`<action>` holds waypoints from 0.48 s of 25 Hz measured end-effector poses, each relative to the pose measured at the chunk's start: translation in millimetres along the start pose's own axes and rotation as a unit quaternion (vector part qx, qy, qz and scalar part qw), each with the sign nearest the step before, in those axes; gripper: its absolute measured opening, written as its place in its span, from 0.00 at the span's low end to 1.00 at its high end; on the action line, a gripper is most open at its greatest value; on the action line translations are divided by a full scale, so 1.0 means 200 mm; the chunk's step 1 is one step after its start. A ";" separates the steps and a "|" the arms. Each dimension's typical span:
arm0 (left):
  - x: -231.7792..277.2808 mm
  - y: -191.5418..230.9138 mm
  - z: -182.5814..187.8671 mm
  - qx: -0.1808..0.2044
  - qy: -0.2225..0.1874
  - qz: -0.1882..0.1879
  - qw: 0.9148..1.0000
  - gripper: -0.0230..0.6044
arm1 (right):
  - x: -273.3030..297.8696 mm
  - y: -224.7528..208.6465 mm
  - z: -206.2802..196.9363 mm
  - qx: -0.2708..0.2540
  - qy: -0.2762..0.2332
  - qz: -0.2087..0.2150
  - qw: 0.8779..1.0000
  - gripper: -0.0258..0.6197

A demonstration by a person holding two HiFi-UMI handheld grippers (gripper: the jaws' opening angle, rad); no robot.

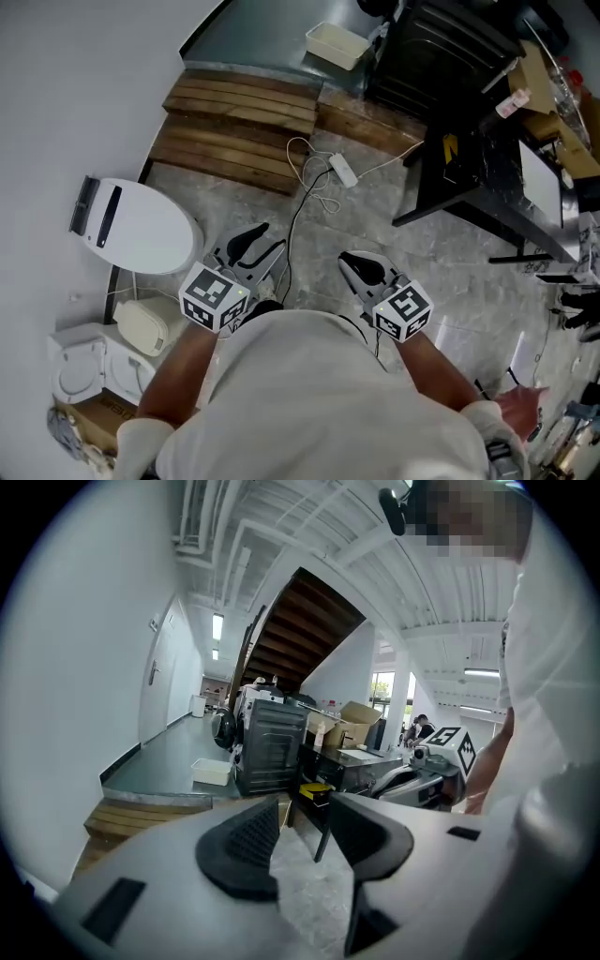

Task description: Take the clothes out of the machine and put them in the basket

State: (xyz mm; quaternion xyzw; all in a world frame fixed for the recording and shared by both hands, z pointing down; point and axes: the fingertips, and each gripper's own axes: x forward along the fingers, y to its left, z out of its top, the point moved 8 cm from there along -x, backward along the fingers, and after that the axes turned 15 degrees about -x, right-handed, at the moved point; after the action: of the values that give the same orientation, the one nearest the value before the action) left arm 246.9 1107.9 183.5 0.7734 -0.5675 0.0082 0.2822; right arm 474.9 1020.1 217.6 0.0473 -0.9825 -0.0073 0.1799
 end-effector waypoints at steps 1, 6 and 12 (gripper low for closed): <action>-0.02 0.07 0.02 0.001 0.002 -0.002 1.000 0.29 | 0.07 0.00 0.03 -0.002 0.001 -0.003 1.000 0.05; -0.10 0.35 0.09 0.004 0.014 -0.019 1.000 0.29 | 0.36 0.03 0.13 0.000 0.009 -0.018 1.000 0.05; -0.07 0.56 0.15 -0.009 0.016 -0.032 0.999 0.29 | 0.52 0.01 0.22 0.013 0.018 -0.035 0.999 0.05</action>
State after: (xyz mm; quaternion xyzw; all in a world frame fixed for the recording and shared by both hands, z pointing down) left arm 133.8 1085.1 200.3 0.7884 -0.5377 0.0067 0.2987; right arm 362.6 1011.7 214.0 0.0842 -0.9769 -0.0001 0.1966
